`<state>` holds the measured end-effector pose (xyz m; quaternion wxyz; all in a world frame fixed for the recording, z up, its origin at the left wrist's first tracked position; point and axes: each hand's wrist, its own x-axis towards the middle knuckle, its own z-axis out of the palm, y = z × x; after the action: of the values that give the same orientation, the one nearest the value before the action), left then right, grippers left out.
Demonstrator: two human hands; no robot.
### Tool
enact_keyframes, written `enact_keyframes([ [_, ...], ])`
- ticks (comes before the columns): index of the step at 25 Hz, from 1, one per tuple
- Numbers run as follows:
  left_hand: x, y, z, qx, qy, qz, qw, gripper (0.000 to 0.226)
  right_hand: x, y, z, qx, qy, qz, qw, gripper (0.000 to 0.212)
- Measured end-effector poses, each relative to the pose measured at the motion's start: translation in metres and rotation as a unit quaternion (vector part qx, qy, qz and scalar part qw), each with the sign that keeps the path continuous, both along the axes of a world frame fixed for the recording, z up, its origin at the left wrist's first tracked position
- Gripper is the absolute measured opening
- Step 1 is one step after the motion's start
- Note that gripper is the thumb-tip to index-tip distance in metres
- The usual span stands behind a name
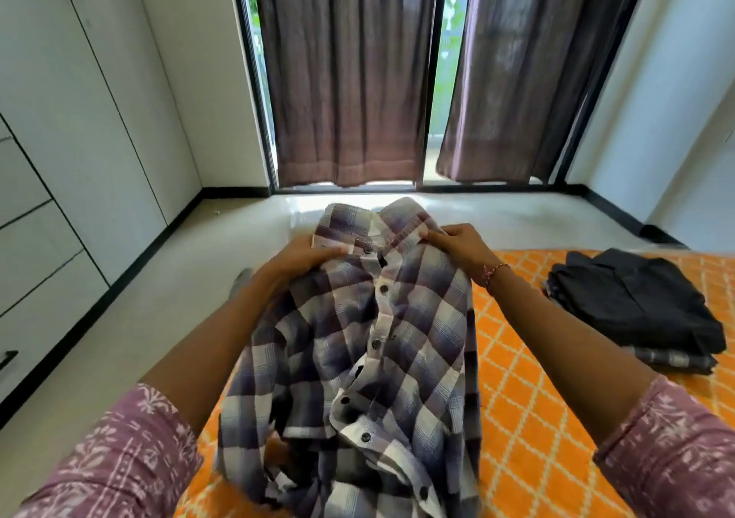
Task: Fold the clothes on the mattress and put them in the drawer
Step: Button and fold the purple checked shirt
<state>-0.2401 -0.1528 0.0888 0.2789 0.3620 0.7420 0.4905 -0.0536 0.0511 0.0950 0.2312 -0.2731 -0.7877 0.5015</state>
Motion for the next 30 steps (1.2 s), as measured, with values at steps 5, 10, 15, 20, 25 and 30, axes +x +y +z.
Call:
enact_keyframes([
  [5, -0.018, -0.008, 0.056, -0.105, 0.254, 0.069, 0.959, 0.024, 0.001, 0.007, 0.067, 0.010, -0.057, 0.110, 0.992, 0.025],
  [10, -0.020, -0.004, 0.110, -0.170, 0.409, -0.018, 0.897, 0.008, -0.012, 0.005, 0.117, 0.427, -0.108, -0.109, 0.891, 0.018],
  [15, -0.011, -0.017, 0.126, -0.112, 0.580, 0.167, 0.789, 0.015, 0.008, -0.004, 0.122, 0.607, 0.009, -0.111, 0.787, 0.014],
  [20, -0.006, -0.012, 0.165, 0.163, 0.327, 0.140, 0.921, 0.028, 0.007, 0.010, 0.150, 0.242, 0.090, -0.256, 0.932, 0.026],
  [25, -0.024, -0.041, 0.176, 0.023, 0.263, -0.025, 0.964, 0.031, 0.037, 0.026, 0.169, 0.169, 0.037, -0.015, 0.985, 0.021],
  [30, -0.026, -0.043, 0.196, -0.062, 0.510, 0.064, 0.855, 0.013, 0.025, 0.027, 0.192, 0.504, -0.177, -0.049, 0.844, 0.017],
])
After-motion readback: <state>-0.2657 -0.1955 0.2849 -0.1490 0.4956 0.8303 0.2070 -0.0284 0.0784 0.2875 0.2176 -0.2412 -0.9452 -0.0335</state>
